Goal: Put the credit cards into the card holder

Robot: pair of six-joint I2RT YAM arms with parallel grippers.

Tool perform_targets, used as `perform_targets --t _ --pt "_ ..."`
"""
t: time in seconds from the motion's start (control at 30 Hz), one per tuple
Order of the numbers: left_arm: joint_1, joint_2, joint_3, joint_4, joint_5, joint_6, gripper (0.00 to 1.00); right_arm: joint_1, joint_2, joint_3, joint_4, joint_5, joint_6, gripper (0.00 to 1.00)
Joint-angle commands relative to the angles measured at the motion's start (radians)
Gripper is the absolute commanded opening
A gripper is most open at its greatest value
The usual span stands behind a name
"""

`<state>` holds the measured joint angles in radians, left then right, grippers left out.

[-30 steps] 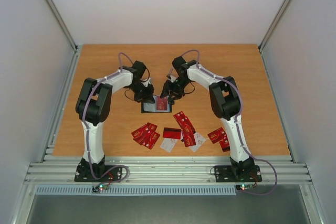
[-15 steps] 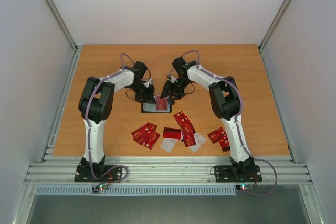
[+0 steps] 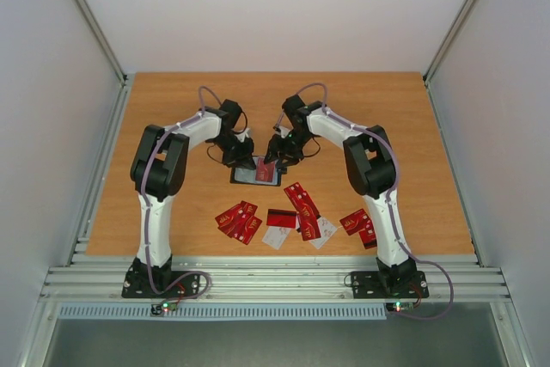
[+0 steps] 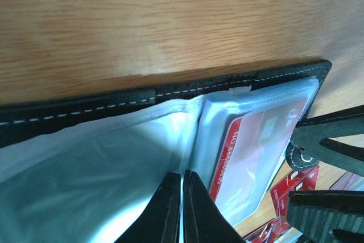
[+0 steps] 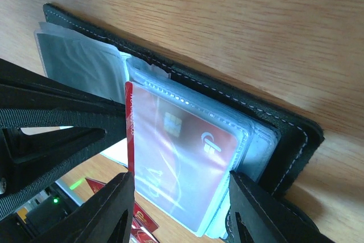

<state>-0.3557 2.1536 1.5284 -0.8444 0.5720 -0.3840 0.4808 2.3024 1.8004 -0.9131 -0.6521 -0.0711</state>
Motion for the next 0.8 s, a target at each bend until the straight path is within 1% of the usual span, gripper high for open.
perform_targets --t 0.0,0.23,0.4,0.6,0.77 --pt "-0.005 0.039 0.026 -0.028 -0.027 0.013 0.06 0.001 -0.018 -0.031 -0.026 0.045 -0.015 0.47" --pt "-0.006 0.052 0.029 -0.054 -0.050 0.009 0.06 0.000 -0.026 -0.038 -0.025 0.049 -0.010 0.47" --pt "-0.012 0.057 0.024 -0.045 -0.037 0.001 0.06 0.001 -0.025 -0.050 0.002 0.029 0.019 0.47" --pt "-0.025 0.072 0.015 -0.038 -0.014 -0.004 0.06 0.001 -0.028 -0.089 0.135 -0.120 0.069 0.48" --pt "-0.030 0.075 0.007 -0.033 -0.008 -0.004 0.06 0.001 -0.040 -0.129 0.243 -0.222 0.148 0.48"
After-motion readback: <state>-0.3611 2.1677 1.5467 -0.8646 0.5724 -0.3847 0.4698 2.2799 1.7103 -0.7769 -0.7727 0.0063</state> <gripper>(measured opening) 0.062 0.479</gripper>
